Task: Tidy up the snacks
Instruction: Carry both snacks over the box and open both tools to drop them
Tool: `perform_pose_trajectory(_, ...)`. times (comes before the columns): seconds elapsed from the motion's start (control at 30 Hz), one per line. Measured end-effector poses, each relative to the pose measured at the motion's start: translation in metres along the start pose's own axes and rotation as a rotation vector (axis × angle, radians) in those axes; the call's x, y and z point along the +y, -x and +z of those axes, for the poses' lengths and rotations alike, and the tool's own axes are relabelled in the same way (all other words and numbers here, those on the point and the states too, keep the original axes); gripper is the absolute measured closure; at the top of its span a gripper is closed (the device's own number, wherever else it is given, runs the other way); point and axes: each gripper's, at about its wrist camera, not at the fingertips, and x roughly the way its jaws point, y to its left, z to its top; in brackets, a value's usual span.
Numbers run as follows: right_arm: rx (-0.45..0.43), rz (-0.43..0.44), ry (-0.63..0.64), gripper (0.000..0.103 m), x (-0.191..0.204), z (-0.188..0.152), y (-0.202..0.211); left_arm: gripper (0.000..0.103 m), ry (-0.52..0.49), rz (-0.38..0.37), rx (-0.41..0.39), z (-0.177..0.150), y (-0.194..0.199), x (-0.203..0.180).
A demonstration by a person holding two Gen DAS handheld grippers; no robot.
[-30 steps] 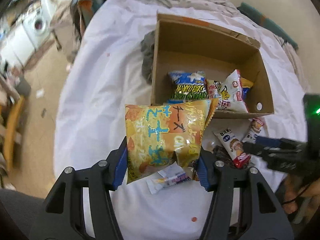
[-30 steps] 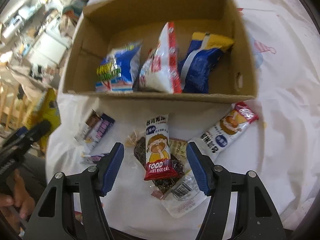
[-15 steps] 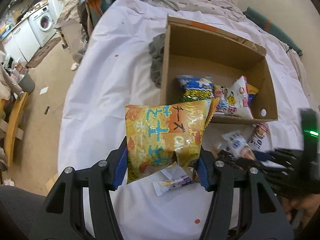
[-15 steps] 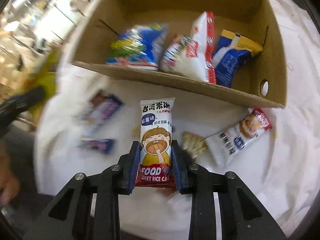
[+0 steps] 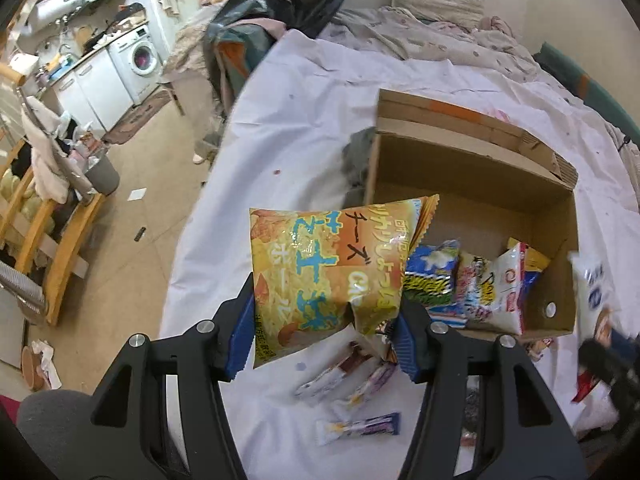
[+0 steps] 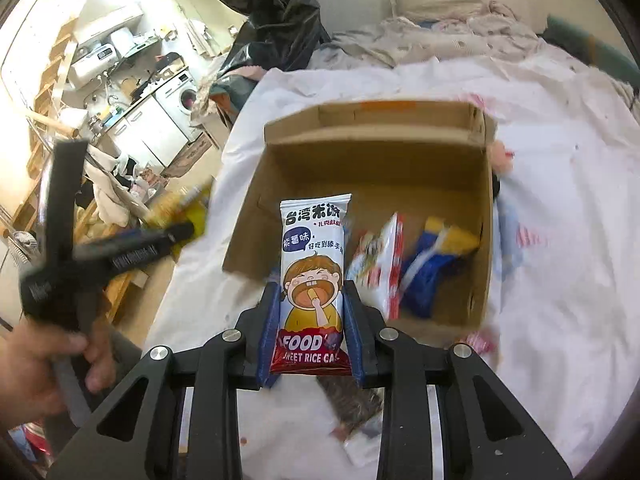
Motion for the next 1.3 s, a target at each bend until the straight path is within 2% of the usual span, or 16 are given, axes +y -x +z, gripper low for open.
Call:
perform_pose_trajectory(0.13, -0.003, -0.024, -0.023, 0.071, -0.015, 0.029, -0.015, 0.048, -0.036, 0.058, -0.021, 0.007, -0.013, -0.021)
perform_pose_trajectory(0.23, -0.003, -0.016, -0.03, 0.071, -0.024, 0.028, -0.025, 0.048, -0.046, 0.076, -0.012, 0.012, -0.022, -0.036)
perform_pose_trajectory(0.33, 0.003, -0.07, -0.005, 0.071, -0.026, 0.024, -0.035, 0.048, -0.062, 0.087, -0.003, 0.017, -0.027, -0.052)
perform_pose_trajectory(0.5, 0.009, -0.061, -0.03, 0.071, -0.03, 0.03, -0.041, 0.048, -0.077, 0.103, -0.005, 0.022, -0.036, -0.066)
perform_pose_trajectory(0.67, -0.014, -0.074, -0.069, 0.071, -0.035, 0.04, -0.041, 0.048, -0.08, 0.103, 0.003, 0.022, -0.048, -0.068)
perform_pose_trajectory(1.07, 0.059, -0.123, -0.185, 0.071, -0.061, 0.038, -0.068, 0.048, -0.101, 0.06, 0.002, 0.029, -0.069, -0.074)
perform_pose_trajectory(1.3, 0.071, -0.131, -0.183, 0.071, -0.062, 0.036, -0.078, 0.047, -0.139, 0.052, -0.012, 0.03, -0.072, -0.077)
